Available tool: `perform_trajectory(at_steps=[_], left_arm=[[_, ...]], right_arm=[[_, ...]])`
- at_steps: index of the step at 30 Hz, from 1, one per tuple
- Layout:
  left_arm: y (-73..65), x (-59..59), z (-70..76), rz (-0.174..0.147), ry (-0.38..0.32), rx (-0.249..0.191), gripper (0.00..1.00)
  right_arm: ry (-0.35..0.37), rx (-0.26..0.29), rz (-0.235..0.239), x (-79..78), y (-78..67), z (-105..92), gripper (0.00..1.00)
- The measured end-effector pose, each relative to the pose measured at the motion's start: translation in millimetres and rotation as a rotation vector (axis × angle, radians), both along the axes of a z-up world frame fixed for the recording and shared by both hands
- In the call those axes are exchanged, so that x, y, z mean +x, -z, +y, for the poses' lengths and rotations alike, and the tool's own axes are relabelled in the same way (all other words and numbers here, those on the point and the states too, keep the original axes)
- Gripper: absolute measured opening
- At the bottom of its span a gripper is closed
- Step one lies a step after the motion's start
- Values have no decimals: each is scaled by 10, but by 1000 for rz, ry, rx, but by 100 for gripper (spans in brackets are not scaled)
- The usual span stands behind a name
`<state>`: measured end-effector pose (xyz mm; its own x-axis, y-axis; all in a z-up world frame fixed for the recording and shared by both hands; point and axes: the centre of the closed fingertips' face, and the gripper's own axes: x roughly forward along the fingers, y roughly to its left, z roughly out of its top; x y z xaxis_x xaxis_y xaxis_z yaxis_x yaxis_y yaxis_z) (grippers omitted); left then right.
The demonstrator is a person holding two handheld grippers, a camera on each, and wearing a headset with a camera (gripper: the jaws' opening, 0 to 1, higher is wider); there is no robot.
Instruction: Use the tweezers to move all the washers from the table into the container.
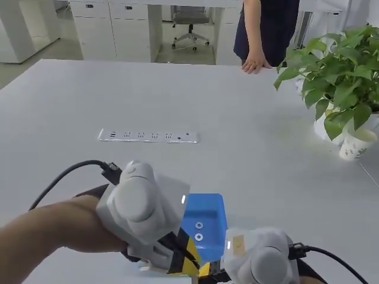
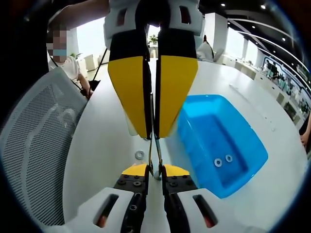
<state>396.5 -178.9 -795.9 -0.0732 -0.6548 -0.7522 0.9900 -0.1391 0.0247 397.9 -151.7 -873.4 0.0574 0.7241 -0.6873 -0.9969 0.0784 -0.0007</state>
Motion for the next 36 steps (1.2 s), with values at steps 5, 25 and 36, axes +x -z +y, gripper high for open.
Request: perform_trajectory(at_steps=[5,25,36], left_arm=[[1,17,-9,1,-5,-2,5],[8,35,-34,2,2,2,5],[12,51,-25,3,-6,3,5]], right_arm=[[2,0,0,4,0,0,12],[33,1,19,21,-6,-29,11],[55,6,45,29,-8,-29,9]])
